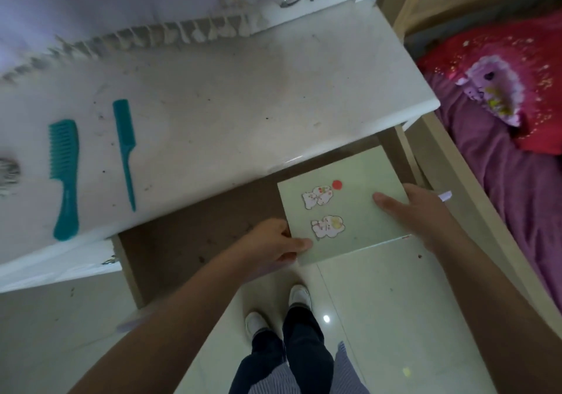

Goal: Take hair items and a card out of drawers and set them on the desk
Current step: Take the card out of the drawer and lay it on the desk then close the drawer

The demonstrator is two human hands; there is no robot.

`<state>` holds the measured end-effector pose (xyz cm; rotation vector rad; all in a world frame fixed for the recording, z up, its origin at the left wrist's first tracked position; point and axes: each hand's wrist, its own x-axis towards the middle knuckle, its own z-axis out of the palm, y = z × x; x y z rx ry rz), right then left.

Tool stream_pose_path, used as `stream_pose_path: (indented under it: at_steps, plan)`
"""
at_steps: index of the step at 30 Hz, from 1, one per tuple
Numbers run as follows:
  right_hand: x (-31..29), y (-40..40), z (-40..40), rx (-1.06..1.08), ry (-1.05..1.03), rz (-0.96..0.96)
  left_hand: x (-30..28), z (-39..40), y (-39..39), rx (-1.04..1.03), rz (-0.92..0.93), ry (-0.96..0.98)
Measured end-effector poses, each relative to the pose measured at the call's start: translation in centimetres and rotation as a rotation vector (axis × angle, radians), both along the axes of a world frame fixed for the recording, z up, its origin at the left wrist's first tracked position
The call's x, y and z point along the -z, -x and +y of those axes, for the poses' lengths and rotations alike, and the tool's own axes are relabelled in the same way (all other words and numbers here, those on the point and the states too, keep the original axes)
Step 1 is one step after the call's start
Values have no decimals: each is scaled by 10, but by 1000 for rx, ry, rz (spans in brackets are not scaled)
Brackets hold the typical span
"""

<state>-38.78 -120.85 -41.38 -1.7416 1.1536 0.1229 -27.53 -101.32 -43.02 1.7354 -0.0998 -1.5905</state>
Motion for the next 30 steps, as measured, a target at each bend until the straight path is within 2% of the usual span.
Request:
stream_pose_path:
  at_steps: [2,5,7,9,12,15,18,25,28,30]
  plan:
    - [-11,-10,5,56,8,-107,-16,7,-9,-155,-86,87]
    - [-12,-44,21,186,-160,-274,-29,12,-42,-403,-562,43]
    - [-8,-74,40,287,-377,-387,-36,18,-67,-483,-761,-1]
    - [-3,-103,66,335,-573,-464,-34,32,-81,-432,-964,-68]
    - [6,-134,106,376,-754,-499,-21,62,-84,-263,-1218,-193]
    - [13,-153,137,452,-897,-482,-9,96,-82,-129,-1345,-261]
    - [13,-166,149,468,-863,-417,1,126,-83,-59,-1428,-322]
    - [6,-182,164,489,-779,-393,8,155,-78,-39,-1423,-366]
    - [2,-190,167,439,-791,-314,12,162,-80,8,-1465,-411]
    - [0,-190,161,335,-753,-232,15,168,-79,47,-1387,-461]
